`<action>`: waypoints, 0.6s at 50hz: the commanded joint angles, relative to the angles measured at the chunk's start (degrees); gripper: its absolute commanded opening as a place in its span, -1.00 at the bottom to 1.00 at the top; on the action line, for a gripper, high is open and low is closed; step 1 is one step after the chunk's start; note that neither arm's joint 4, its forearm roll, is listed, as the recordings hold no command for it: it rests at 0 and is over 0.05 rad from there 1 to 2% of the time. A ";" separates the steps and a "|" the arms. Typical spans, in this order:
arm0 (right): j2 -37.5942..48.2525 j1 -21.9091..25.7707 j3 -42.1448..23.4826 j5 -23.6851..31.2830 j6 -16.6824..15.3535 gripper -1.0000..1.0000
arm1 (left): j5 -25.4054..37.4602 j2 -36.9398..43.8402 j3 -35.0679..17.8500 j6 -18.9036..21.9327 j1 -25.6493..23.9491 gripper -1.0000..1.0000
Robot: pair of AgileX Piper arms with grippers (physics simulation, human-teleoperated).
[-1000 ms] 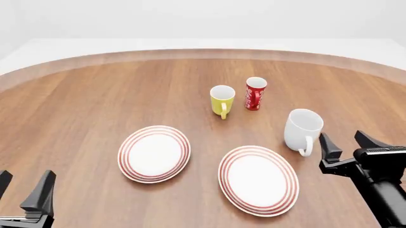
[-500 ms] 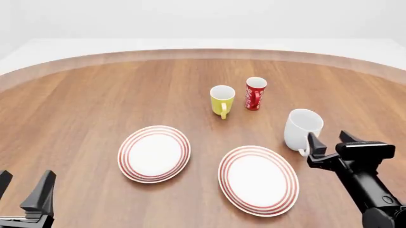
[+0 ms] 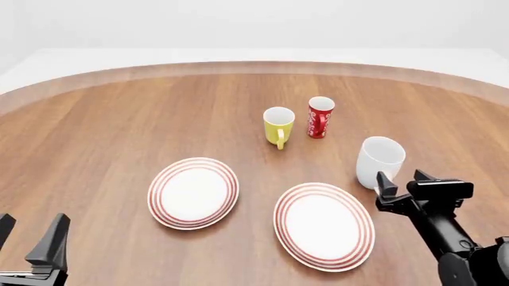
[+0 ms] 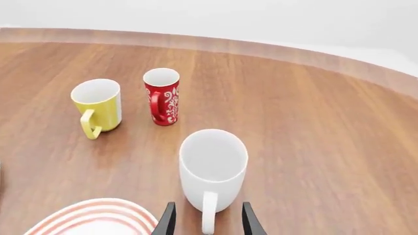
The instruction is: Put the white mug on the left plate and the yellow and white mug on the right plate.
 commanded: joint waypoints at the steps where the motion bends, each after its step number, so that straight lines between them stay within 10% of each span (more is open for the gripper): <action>1: 5.11 0.19 -0.94 -2.57 0.20 1.00 | 0.00 0.00 0.00 0.00 0.00 1.00; 30: 14.59 -0.38 -4.24 -5.79 1.57 1.00 | 0.00 0.00 0.00 0.00 0.00 1.00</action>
